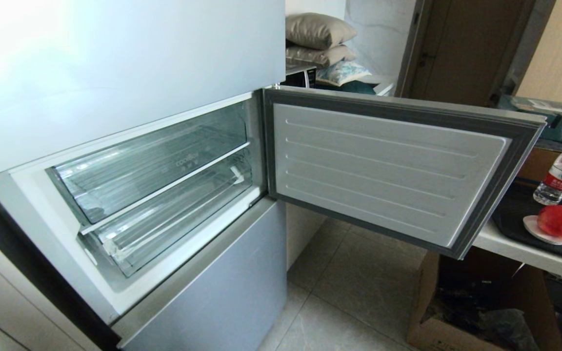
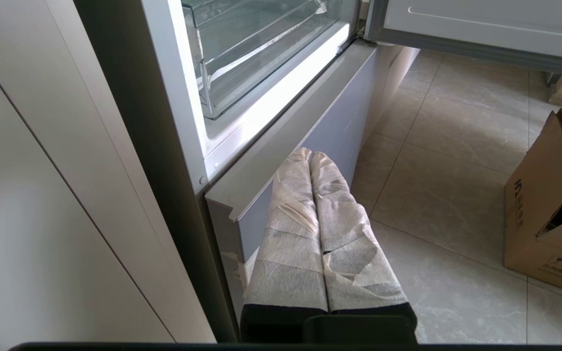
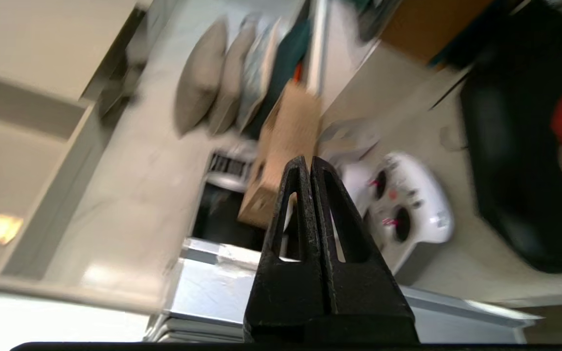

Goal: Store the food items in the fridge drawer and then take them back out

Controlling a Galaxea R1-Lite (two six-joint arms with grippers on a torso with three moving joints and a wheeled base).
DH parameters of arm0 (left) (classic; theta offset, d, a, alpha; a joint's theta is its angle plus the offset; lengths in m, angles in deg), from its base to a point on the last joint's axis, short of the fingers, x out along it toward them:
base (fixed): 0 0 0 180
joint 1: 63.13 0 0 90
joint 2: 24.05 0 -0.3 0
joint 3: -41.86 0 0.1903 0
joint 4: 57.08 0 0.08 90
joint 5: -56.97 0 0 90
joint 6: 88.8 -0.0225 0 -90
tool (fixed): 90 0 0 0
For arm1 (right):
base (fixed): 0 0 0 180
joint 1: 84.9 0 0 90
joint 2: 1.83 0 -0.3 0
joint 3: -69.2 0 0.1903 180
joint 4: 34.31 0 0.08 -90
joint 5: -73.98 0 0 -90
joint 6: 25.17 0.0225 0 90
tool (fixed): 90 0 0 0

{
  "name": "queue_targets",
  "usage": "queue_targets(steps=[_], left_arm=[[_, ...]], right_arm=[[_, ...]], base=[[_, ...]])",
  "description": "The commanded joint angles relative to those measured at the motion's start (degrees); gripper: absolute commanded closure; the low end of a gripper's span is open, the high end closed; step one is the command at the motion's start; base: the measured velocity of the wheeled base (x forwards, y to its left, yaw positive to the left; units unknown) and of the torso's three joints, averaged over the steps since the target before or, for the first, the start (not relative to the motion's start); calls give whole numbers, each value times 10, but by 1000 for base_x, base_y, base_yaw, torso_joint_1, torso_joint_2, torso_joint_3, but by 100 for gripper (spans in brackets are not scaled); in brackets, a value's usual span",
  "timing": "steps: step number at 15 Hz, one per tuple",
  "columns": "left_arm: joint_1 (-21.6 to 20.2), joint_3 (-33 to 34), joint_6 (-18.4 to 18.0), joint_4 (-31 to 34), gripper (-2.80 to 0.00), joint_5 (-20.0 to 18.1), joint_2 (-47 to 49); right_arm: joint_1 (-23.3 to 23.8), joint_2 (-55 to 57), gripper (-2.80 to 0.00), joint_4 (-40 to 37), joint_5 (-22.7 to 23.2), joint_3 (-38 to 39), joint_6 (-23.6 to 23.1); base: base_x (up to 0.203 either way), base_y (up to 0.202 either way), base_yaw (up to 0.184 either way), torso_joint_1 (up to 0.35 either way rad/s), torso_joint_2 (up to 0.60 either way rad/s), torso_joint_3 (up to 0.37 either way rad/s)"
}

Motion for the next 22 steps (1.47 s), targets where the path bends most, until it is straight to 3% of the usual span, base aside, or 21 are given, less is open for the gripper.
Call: queue_targets(steps=[1,3,12,16,22], left_arm=[[0,0,0,0,0,1,-1],[0,0,0,0,0,0,0],[0,0,0,0,0,0,0],[0,0,0,0,0,0,-1],[0,0,0,0,0,1,-1]], right_arm=[[-3,65,0,2,63,-48,19],[-22,91,0,-3,109,-75,36],[-119,194,0,-24,114,-205,67],[-134,152,0,-23,174,-157,70],[-158,34,0,-19,208,-36,68]], base=[[0,0,0,0,0,0],[0,0,0,0,0,0],[0,0,0,0,0,0],[0,0,0,0,0,0],[0,0,0,0,0,0]])
